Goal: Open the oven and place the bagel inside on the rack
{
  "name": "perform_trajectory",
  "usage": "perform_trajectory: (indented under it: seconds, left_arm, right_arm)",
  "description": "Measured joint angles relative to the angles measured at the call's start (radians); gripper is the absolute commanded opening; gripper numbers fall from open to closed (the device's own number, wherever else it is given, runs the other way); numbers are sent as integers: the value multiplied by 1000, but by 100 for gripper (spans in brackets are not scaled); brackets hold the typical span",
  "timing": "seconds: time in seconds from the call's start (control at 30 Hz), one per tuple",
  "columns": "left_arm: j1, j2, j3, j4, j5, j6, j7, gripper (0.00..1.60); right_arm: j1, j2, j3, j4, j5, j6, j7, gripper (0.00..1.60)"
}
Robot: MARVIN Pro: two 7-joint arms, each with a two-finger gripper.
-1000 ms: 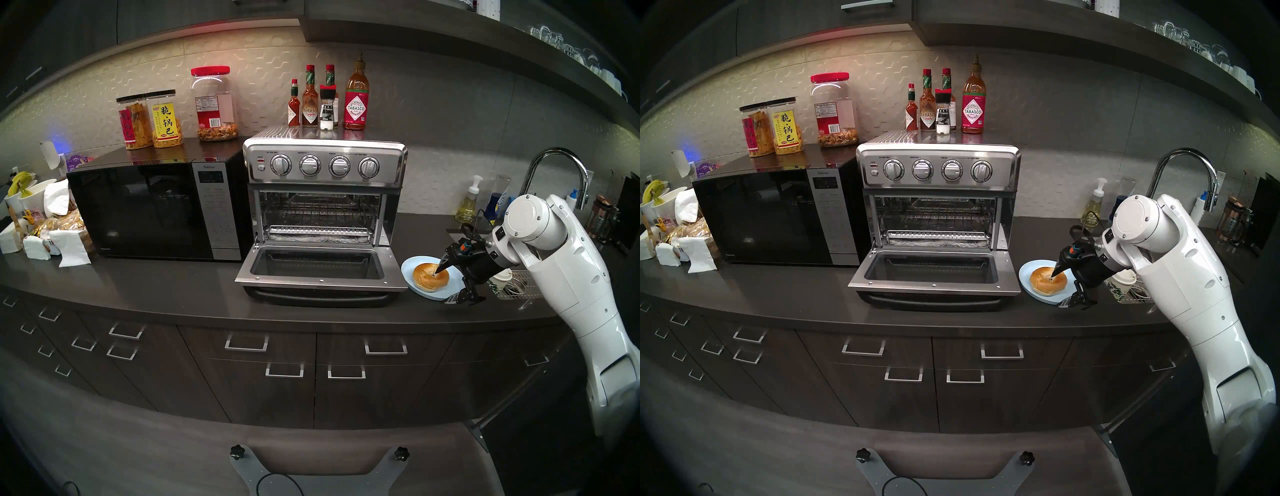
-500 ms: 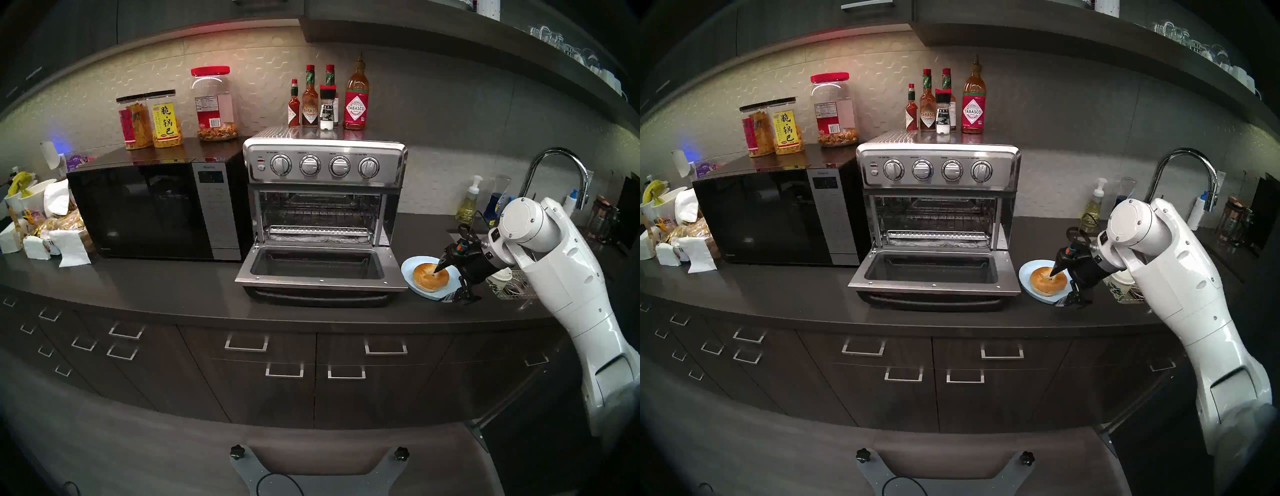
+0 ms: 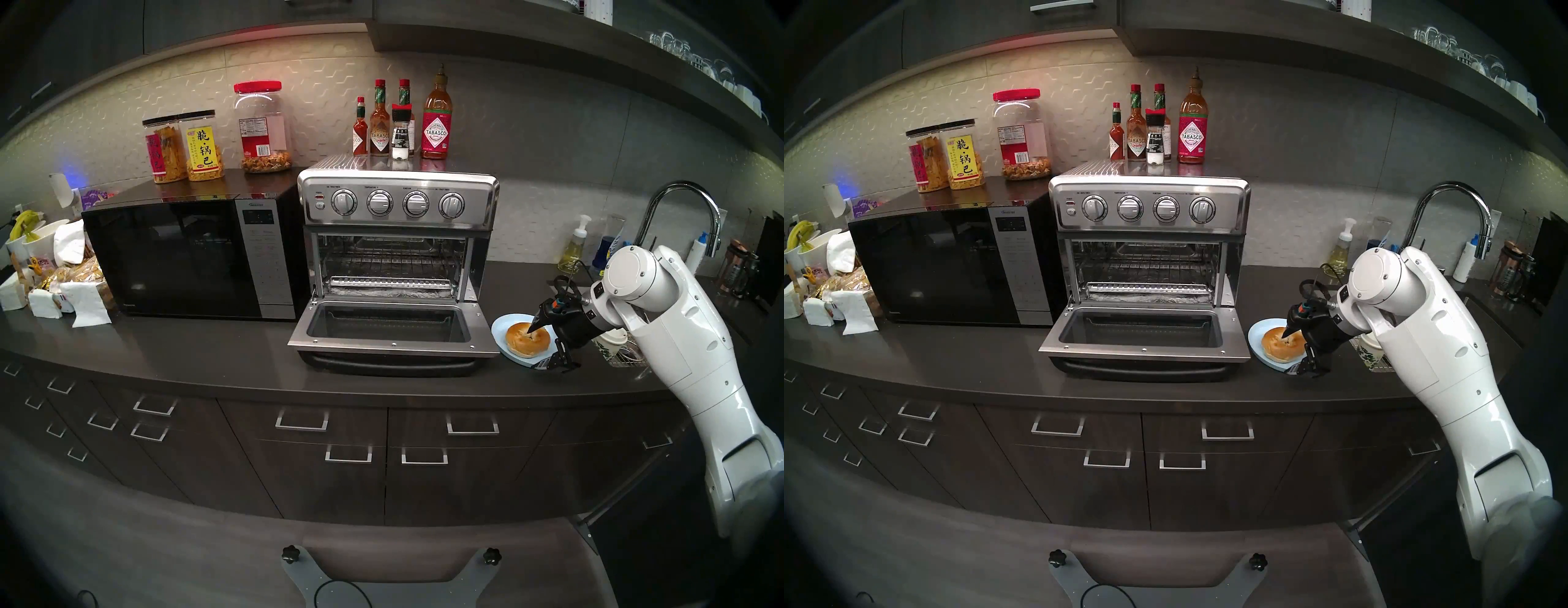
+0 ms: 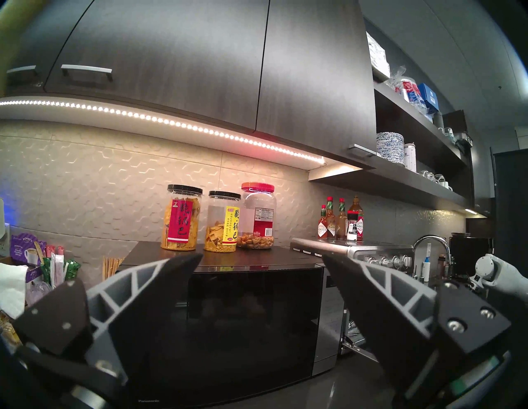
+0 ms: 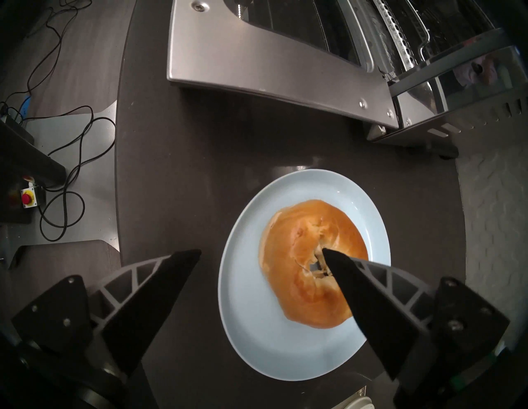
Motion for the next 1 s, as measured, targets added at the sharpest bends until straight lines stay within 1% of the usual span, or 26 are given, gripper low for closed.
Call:
perform_trajectory:
  seconds: [0.33,0.7,1.0]
  left_arm:
    - [-45,1,38,9,2,5,-6,160]
    - [-90,2,72,16,4,10,-12,160]
    - [-117,2,89,19,7,11,-16,160]
  right_arm:
    - [0,-8,1,9,0,-6,-3,160]
    - [16,-20,11,64,3,-14,-8,160]
    - [35,-18,30,62,14,-11,14,160]
